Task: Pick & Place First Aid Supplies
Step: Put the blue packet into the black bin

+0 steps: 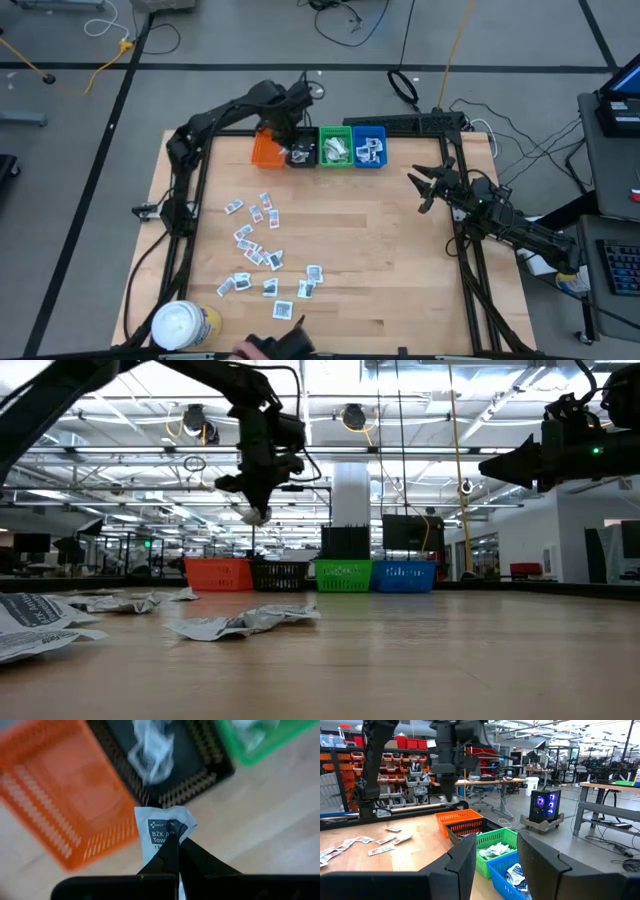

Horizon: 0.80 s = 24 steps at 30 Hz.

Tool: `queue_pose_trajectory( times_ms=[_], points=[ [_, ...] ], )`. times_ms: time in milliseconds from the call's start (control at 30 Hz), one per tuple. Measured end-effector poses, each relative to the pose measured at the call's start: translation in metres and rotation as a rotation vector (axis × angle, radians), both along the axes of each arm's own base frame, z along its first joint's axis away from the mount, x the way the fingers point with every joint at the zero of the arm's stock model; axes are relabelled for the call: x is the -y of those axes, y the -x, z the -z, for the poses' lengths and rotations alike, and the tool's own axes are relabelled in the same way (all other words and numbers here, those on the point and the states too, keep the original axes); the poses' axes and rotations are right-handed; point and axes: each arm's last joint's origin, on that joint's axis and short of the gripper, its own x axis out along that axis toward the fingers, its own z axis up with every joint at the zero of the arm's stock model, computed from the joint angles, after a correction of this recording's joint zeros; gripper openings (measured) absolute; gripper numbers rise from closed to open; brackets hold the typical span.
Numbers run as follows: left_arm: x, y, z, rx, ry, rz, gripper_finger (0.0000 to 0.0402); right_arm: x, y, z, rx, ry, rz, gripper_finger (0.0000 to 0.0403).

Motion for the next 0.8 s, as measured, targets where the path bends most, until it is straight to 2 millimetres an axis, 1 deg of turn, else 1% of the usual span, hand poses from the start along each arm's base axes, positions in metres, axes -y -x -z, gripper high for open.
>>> queue_pose_trajectory(
  times_ms=[100, 267, 400, 500, 667, 800],
  points=[
    [-0.01, -0.009, 0.005, 0.007, -0.043, 0.0, 0.0, 0.0, 0.0, 0.0, 0.0, 0.0, 0.0, 0.0139],
    [-0.02, -0.024, 0.033, 0.006, -0.05, -0.011, 0.0, 0.0, 0.0, 0.0, 0.0, 0.0, 0.0, 0.0139],
    [-0.026, -0.029, 0.052, -0.049, -0.069, -0.015, 0.0, 0.0, 0.0, 0.0, 0.0, 0.0, 0.0, 0.0139],
    [-0.029, -0.033, 0.063, -0.058, -0.062, -0.014, 0.0, 0.0, 0.0, 0.0, 0.0, 0.0, 0.0, 0.0139],
    [-0.03, -0.036, 0.067, -0.023, -0.041, -0.01, 0.0007, 0.0, 0.0, 0.0, 0.0, 0.0, 0.0, 0.0139],
    [-0.031, -0.038, 0.067, -0.011, -0.052, -0.01, 0.0031, 0.0, 0.0, 0.0, 0.0, 0.0, 0.0, 0.0139]
  ],
)
